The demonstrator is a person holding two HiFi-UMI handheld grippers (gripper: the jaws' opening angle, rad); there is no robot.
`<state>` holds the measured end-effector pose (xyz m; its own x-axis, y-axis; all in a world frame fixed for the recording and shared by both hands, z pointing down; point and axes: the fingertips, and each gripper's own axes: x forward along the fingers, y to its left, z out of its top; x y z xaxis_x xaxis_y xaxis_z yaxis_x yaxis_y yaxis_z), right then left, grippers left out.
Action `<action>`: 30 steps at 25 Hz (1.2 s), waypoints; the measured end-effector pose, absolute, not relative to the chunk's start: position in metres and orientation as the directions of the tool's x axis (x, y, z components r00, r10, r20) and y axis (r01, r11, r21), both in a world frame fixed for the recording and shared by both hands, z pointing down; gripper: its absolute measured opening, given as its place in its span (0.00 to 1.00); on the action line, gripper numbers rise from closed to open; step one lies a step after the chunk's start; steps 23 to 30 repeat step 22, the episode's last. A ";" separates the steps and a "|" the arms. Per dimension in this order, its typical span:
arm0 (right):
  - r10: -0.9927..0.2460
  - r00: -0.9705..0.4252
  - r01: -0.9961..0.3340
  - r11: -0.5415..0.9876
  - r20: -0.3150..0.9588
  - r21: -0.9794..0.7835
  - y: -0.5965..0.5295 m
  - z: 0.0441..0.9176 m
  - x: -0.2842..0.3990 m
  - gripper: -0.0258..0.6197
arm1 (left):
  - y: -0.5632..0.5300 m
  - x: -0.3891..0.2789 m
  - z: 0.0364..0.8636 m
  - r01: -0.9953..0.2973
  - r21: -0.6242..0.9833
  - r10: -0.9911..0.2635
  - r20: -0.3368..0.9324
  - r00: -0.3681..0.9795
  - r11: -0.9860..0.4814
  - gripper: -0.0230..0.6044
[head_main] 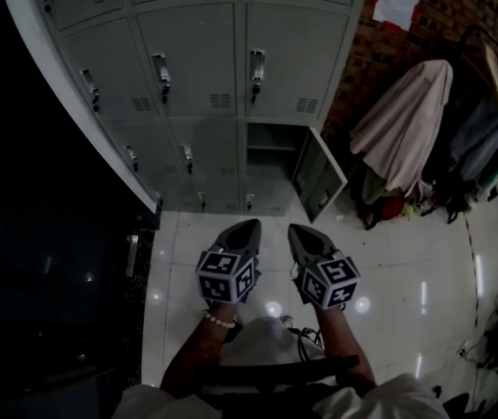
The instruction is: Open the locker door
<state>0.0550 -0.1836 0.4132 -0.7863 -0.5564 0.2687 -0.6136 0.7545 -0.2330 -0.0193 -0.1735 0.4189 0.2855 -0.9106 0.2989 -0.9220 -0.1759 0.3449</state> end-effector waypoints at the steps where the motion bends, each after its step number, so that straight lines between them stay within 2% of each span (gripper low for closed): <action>1: -0.559 -0.785 -0.615 0.754 0.267 -0.230 -0.181 0.412 0.059 0.05 | -0.172 -0.015 0.419 -0.922 0.343 -0.909 0.299 0.290 -0.181 0.03; 10: -0.580 -0.777 -0.627 0.748 0.242 -0.219 -0.170 0.402 0.078 0.05 | -0.157 0.010 0.424 -0.917 0.344 -0.899 0.308 0.312 -0.201 0.03; 30: -0.573 -0.786 -0.616 0.759 0.231 -0.213 -0.168 0.397 0.074 0.05 | -0.156 0.010 0.418 -0.920 0.336 -0.901 0.303 0.310 -0.203 0.03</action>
